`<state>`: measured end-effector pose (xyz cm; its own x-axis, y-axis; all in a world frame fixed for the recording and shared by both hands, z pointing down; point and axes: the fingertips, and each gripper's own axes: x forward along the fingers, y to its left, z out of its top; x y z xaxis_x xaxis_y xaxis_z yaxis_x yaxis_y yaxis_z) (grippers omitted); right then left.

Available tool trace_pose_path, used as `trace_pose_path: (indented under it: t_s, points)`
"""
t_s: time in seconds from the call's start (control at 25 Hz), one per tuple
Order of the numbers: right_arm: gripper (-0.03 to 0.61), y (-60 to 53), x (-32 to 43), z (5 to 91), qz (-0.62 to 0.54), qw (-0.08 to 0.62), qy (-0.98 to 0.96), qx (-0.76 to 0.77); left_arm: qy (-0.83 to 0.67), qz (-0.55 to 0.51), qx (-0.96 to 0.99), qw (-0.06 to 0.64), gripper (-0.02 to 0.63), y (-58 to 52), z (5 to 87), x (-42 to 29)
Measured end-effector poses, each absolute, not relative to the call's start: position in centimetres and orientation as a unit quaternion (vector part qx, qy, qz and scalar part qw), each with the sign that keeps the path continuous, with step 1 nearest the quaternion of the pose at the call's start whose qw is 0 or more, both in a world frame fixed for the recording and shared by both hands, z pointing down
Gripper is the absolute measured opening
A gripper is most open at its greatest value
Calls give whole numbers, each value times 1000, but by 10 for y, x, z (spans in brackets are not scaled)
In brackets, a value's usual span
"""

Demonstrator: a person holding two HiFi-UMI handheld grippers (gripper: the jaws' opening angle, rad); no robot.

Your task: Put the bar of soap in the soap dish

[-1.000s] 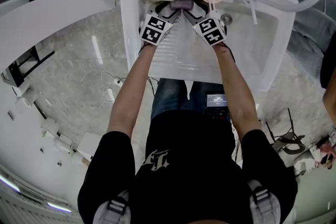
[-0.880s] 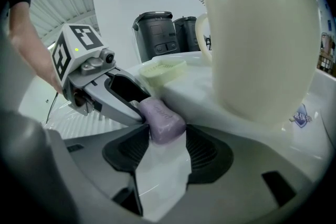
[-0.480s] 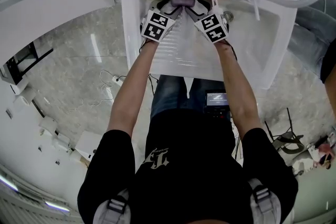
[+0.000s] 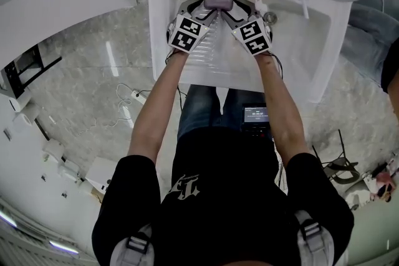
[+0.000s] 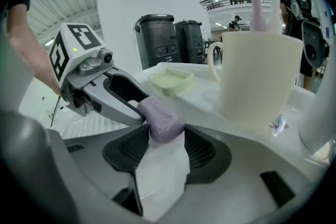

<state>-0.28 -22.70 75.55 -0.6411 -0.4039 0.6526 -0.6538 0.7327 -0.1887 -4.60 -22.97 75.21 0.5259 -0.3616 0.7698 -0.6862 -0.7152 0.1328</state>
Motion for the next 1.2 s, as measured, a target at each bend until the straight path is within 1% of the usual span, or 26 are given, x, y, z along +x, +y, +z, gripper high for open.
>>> trace_pose_path:
  t_s: [0.36,0.56,1.2]
  points:
    - [204,-217,-24,720,183,297,-885,309,-317,362,855,191,202,-219,717,-67]
    - [204,-212,-30,706,168,309,-882,315,-319,356,860,182,202,-214,702,-76]
    - [204,-214,-42,694,168,298,-878,334,-307,353,867,173,202,-217,696,-85]
